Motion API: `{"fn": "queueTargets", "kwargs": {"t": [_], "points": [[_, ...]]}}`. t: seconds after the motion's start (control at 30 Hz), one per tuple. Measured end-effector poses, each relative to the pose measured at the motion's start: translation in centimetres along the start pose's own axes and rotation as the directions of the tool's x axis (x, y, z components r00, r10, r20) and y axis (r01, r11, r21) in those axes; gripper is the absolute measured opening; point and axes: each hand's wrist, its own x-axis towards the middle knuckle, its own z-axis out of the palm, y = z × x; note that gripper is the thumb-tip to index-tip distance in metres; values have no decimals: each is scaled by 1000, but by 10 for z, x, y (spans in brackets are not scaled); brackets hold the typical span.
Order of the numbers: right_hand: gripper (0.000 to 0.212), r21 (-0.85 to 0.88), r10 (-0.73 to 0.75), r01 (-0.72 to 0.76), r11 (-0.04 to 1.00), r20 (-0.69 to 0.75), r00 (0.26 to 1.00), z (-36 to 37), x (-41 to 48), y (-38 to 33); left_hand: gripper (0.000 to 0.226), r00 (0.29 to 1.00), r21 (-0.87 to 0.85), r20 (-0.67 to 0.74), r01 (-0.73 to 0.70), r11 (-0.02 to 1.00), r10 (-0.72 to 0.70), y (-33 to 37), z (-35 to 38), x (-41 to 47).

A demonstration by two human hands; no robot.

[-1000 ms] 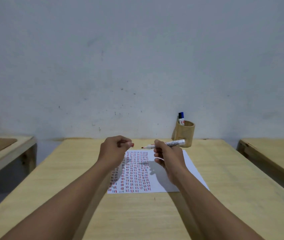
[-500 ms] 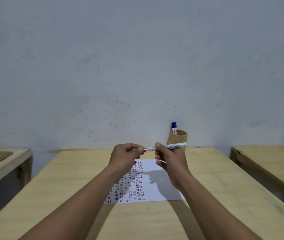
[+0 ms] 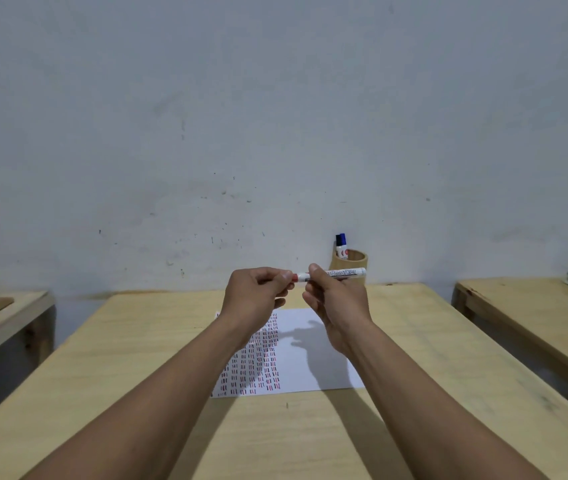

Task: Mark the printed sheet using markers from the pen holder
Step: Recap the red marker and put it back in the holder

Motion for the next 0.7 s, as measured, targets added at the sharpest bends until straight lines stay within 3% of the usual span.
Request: {"fn": "queueTargets", "kwargs": {"t": [0.07, 0.13, 0.27, 0.4, 0.53, 0.6, 0.7], "points": [[43, 19, -80, 82, 996, -92, 993, 3, 2, -2, 15, 996, 122, -37, -82, 989, 87, 3, 6, 3], [75, -64, -189, 183, 981, -95, 977, 2, 4, -4, 16, 986, 210, -59, -138, 968, 153, 6, 11, 6], [24, -494, -294, 274, 825, 38, 955, -7, 10, -10, 16, 973, 296, -83, -182, 938, 215, 18, 17, 12], [13, -791, -341, 367, 490, 214, 915, -22, 17, -18, 17, 964, 401, -62, -212, 891, 257, 29, 24, 23], [12, -894, -350, 409, 183, 330, 877, -37, 34, -24, 19, 959, 452, -19, -242, 858, 281, 28, 36, 36], [15, -903, -353, 412, 124, 348, 869, -42, 45, -26, 22, 958, 452, -8, -252, 856, 286, 25, 43, 43], [24, -901, -385, 404, 157, 321, 865, -49, 64, -34, 29, 966, 410, -6, -235, 881, 260, 16, 55, 54]]}}
